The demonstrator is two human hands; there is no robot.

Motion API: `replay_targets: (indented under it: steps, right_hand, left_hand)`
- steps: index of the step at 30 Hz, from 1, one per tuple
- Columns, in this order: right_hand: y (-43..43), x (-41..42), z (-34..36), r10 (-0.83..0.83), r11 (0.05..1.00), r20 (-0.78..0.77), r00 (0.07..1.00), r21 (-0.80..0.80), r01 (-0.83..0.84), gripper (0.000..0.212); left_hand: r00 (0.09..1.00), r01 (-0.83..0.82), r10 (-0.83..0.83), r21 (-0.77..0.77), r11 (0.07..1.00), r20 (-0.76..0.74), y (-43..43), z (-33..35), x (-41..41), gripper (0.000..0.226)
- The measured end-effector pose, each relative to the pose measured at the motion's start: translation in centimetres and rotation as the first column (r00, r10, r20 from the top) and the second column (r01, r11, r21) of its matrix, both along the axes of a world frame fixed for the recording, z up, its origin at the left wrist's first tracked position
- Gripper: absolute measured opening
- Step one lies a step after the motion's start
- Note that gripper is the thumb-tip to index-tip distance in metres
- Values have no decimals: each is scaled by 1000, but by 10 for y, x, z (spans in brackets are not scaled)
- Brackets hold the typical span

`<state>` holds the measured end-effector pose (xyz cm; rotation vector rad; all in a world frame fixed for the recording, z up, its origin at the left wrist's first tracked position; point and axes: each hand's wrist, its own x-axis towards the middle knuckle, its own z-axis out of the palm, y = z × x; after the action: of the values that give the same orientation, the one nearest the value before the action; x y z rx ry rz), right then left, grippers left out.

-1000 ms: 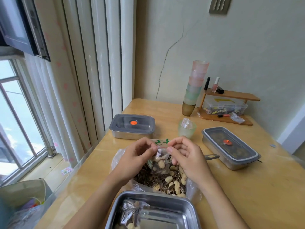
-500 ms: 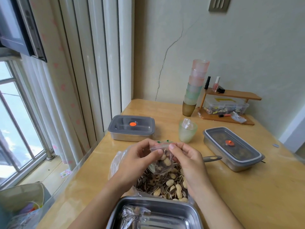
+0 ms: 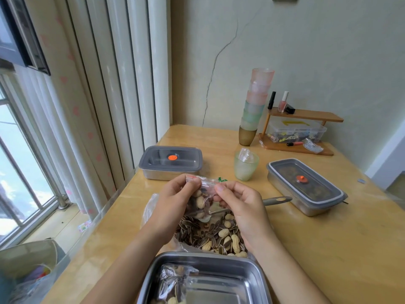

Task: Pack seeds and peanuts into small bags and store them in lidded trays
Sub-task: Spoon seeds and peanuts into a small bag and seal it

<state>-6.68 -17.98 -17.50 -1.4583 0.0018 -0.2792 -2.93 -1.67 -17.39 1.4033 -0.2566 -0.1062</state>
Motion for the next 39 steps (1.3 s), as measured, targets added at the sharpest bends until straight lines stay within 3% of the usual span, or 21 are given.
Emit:
replay_targets:
  steps: [12,21,33,39]
  right_hand:
    - [-2,4,-8,19,998,-30,999,-53,-20,9]
    - [-2,3,-6,60,997,-88,994,-44,-64,9]
    - [-1,2,-6,83,994,-125,989,-67,-92,13]
    - [-2,3,-5,73,992,-98,993,-93,-82,4]
  left_hand:
    - [995,-83,77,79,993,69,0,0,0,24]
    - [991,-18,-4,169,985,131,2,1,-5,20]
    - [989,-45,16,196,980,145,3,2,-6,15]
    - [988,-39,11,185,982,153,4,1,-5,15]
